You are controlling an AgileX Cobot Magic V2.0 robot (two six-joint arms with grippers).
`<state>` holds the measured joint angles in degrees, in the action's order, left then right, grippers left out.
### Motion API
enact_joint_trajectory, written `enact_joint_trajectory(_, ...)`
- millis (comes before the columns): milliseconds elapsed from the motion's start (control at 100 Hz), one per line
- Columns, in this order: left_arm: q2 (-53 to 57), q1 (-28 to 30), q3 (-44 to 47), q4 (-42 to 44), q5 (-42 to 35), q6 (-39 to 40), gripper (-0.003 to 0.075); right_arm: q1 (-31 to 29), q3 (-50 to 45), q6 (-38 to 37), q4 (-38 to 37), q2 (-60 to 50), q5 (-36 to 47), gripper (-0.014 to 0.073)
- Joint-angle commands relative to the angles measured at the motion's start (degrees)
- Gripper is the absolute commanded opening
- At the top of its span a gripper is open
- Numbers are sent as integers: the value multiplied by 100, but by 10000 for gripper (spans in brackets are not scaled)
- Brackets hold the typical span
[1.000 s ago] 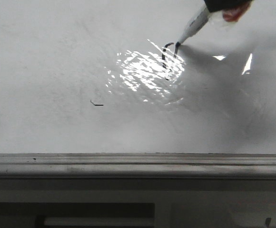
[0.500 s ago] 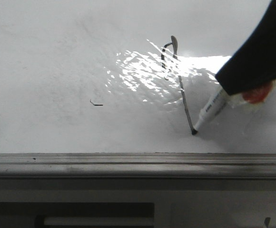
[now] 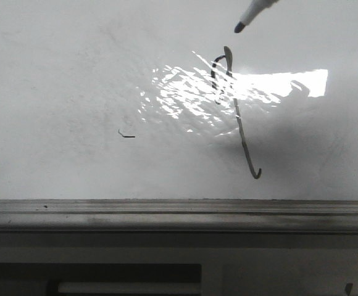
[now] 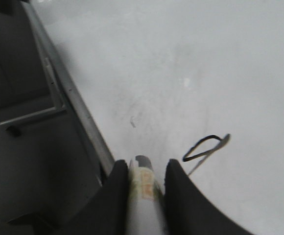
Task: Write number 9 on whiteboard
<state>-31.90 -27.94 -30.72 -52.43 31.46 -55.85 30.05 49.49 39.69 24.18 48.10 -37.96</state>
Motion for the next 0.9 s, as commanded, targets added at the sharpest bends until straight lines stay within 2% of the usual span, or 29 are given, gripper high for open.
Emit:
enact_joint_trajectory(0, -573, 15, -294, -561, 442, -504, 421, 295, 282, 179, 139, 149, -150, -42)
enact_joint_trajectory(50, -954, 15, -399, -878, 799, -980, 453, 496, 282, 328, 139, 258, -210, -41)
enact_joint_trajectory(140, -1500, -42, -548, -1466, 1366, -1951, 433, 934, 282, 563, 139, 473, -181, -41)
enact_joint_trajectory(220, -1973, -296, -730, -1604, 1648, -2576, 412, 1353, 282, 672, 139, 647, -5, -41)
enact_joint_trajectory(370, -2634, -1010, -1018, -1568, 1544, -2747, 405, 1951, 282, 672, 113, 919, 494, -41)
enact_joint_trajectory(550, -3111, -1672, -1176, -1598, 943, -2747, 386, 2087, 282, 672, 113, 1097, 623, -41)
enact_joint_trajectory(670, -3216, -1750, -1176, -1625, 832, -2737, 263, 2087, 282, 672, 113, 1087, 623, -41)
enact_joint_trajectory(830, -3227, -1740, -1176, -1625, 843, -2737, -13, 2087, 282, 672, 113, 1087, 637, -41)
enact_joint_trajectory(890, -3227, -1740, -1176, -1603, 865, -2737, -20, 2087, 282, 672, 113, 1087, 652, -41)
